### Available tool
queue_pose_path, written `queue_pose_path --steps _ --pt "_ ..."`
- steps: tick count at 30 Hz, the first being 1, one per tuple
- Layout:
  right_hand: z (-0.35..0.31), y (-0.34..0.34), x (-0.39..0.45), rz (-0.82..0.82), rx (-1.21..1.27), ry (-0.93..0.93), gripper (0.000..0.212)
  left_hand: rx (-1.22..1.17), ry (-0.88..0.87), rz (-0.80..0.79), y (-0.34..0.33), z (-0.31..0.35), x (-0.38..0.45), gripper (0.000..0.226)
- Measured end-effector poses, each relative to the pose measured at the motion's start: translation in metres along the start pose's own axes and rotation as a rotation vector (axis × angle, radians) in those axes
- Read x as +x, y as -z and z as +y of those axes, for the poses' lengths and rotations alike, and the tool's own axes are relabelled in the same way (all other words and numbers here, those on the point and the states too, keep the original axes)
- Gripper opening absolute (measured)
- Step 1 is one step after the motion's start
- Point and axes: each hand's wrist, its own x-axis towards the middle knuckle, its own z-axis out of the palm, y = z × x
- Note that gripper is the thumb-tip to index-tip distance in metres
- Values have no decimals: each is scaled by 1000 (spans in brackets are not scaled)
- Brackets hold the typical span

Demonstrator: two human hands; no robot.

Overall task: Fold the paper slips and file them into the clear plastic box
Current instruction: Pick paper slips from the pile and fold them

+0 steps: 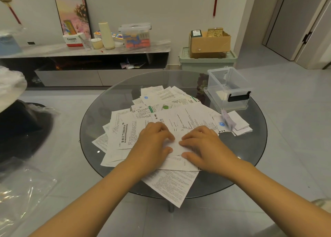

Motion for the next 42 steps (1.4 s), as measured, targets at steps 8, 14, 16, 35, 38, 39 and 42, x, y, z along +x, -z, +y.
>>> queue_pose_path --steps 8,14,16,35,38,39,42 --pt "-1 1 1 14 -25 34 33 89 -42 -101 2 1 -1 38" --pt "-6 5 3 122 128 -127 17 -105 84 -27 6 6 -1 20" --pt "-8 4 4 145 171 -164 16 -122 111 -13 4 6 0 11" --pt "-5 -2 8 129 116 -131 30 -239 231 -82 4 5 10 30" --pt "-6 1 7 155 172 -141 21 -256 222 -58 5 9 13 30" --pt "-5 2 6 161 172 -135 20 -270 218 -48 5 10 14 30" --pt "-2 3 4 175 184 -129 16 -327 207 -28 6 14 18 28"
